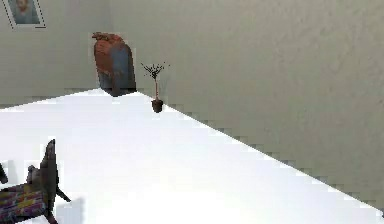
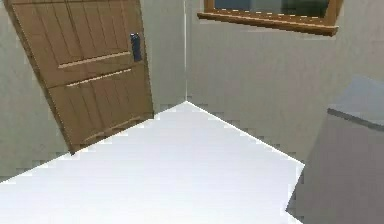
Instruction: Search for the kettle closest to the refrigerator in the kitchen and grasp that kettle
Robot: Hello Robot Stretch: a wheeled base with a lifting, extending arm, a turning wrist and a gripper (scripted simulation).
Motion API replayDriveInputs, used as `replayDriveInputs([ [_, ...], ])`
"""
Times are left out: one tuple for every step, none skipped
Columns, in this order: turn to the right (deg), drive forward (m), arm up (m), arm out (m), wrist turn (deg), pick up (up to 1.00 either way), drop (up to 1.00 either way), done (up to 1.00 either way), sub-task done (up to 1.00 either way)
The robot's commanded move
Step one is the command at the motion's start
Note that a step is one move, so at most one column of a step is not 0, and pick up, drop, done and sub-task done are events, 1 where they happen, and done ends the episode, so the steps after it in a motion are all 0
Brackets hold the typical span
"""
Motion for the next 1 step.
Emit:
replayDriveInputs([
  [0.0, 1.0, 0.0, 0.0, 0.0, 0.0, 0.0, 0.0, 0.0],
])
